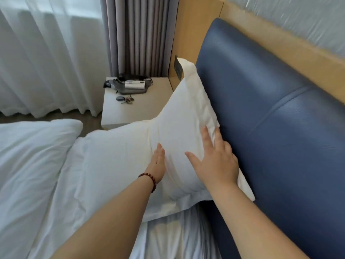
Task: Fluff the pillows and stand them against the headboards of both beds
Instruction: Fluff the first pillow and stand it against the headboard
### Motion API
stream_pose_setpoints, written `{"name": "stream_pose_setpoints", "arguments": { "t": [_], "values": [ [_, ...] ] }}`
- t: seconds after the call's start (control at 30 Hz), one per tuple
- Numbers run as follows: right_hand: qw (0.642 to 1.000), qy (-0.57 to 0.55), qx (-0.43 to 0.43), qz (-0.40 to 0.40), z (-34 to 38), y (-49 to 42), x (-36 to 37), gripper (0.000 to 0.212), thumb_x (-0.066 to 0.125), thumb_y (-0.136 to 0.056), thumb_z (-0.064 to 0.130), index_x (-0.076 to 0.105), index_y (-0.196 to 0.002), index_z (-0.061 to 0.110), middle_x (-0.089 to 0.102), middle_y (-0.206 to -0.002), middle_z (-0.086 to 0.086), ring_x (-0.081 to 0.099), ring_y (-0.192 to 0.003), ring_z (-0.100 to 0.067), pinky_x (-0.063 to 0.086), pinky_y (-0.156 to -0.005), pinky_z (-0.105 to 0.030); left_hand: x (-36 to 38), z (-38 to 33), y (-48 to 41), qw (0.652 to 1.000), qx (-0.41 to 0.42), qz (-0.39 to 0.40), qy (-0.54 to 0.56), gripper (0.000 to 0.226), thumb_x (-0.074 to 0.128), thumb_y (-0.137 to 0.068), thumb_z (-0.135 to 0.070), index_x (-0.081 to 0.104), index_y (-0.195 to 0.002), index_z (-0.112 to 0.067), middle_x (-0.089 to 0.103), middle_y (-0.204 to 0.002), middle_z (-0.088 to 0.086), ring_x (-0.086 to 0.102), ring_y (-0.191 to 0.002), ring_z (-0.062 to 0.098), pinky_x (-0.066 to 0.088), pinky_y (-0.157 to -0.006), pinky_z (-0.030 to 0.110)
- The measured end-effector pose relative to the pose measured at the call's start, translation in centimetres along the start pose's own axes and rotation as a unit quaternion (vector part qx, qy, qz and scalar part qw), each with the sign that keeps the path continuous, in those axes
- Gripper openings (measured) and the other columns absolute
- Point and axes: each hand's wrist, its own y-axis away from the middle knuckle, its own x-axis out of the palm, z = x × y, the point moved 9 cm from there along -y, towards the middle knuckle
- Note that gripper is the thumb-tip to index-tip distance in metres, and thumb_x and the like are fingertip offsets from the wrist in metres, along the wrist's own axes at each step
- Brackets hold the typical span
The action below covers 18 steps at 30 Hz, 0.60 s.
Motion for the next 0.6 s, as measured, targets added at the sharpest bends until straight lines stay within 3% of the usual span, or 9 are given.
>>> {"name": "stream_pose_setpoints", "arguments": {
  "t": [0.1,0.2,0.27,0.4,0.5,0.6],
  "values": [
    [1.0,-0.004,-0.012,0.022,0.7,-0.3,3.5,0.088,0.031,-0.085,0.077,-0.002,-0.153,0.033,0.01,-0.162,-0.004,0.031,-0.139,-0.027,0.04,-0.1,-0.043,-0.3,3.3,-0.8,1.0,-0.013,0.005,-0.01,0.06,0.012,-0.098,-0.061,0.011,-0.154,-0.038,0.016,-0.161,-0.011,0.019,-0.147,0.014,0.014,-0.12,0.038],
    [0.999,-0.002,-0.026,0.039,1.6,-0.8,6.3,0.088,0.031,-0.086,0.076,-0.003,-0.153,0.031,0.015,-0.161,-0.004,0.03,-0.14,-0.028,0.039,-0.101,-0.044,-1.5,5.3,-0.7,0.999,0.017,-0.027,-0.042,0.056,0.024,-0.101,-0.055,0.013,-0.153,-0.037,0.022,-0.159,-0.012,0.024,-0.144,0.012,0.016,-0.112,0.027],
    [0.998,-0.006,-0.028,0.048,1.9,-0.9,7.5,0.087,0.032,-0.086,0.075,-0.002,-0.154,0.031,0.015,-0.161,-0.004,0.032,-0.139,-0.028,0.039,-0.1,-0.044,-3.1,5.9,-0.2,0.989,0.046,-0.068,-0.126,0.058,0.037,-0.102,-0.045,0.016,-0.154,-0.03,0.027,-0.157,-0.007,0.029,-0.143,0.013,0.02,-0.111,0.027],
    [0.998,-0.015,-0.021,0.049,2.1,-0.8,8.9,0.088,0.033,-0.085,0.076,-0.001,-0.154,0.032,0.014,-0.162,-0.003,0.035,-0.137,-0.028,0.039,-0.1,-0.043,-9.0,7.2,0.3,0.934,0.061,-0.179,-0.304,0.064,0.051,-0.097,-0.034,0.027,-0.152,-0.012,0.028,-0.159,0.006,0.027,-0.144,0.022,0.022,-0.118,0.038],
    [0.999,-0.021,-0.017,0.046,2.2,-0.6,9.4,0.09,0.035,-0.084,0.077,0.0,-0.154,0.032,0.015,-0.161,-0.004,0.037,-0.136,-0.029,0.04,-0.1,-0.044,-13.5,9.7,0.6,0.907,-0.016,-0.224,-0.357,0.083,0.052,-0.091,-0.055,0.021,-0.153,-0.011,0.014,-0.162,0.006,0.015,-0.148,0.025,0.015,-0.12,0.041],
    [0.999,-0.026,-0.013,0.045,2.4,-0.3,10.0,0.093,0.038,-0.083,0.078,0.0,-0.154,0.032,0.015,-0.161,-0.005,0.037,-0.136,-0.029,0.04,-0.099,-0.045,-16.6,12.5,1.4,0.91,-0.116,-0.241,-0.317,0.114,0.053,-0.075,-0.078,0.005,-0.155,-0.013,0.003,-0.164,0.004,0.004,-0.149,0.027,0.012,-0.119,0.046]
  ]
}}
